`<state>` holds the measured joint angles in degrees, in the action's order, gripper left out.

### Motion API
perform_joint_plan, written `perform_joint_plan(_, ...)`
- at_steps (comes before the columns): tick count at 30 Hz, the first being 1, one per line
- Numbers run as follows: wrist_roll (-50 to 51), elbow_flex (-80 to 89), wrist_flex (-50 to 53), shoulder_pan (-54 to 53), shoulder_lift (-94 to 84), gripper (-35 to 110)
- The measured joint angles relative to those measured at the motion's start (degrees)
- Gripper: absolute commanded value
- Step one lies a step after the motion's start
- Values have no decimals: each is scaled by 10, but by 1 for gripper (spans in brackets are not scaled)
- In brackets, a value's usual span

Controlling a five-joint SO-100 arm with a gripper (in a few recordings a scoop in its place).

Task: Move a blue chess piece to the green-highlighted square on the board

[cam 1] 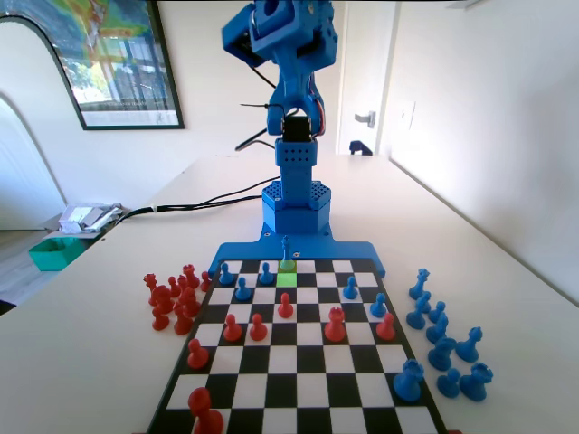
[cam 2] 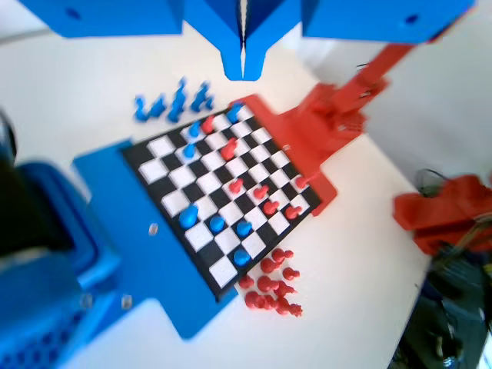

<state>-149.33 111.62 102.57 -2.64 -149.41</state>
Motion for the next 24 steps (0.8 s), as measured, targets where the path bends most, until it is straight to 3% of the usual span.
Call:
perform_joint_plan(7,-111,43,-2,1,44,3)
perform_joint_plan(15,-169,89,-21,-35,120,8)
perform_joint_plan(24,-172,155,-162,-64,216,13)
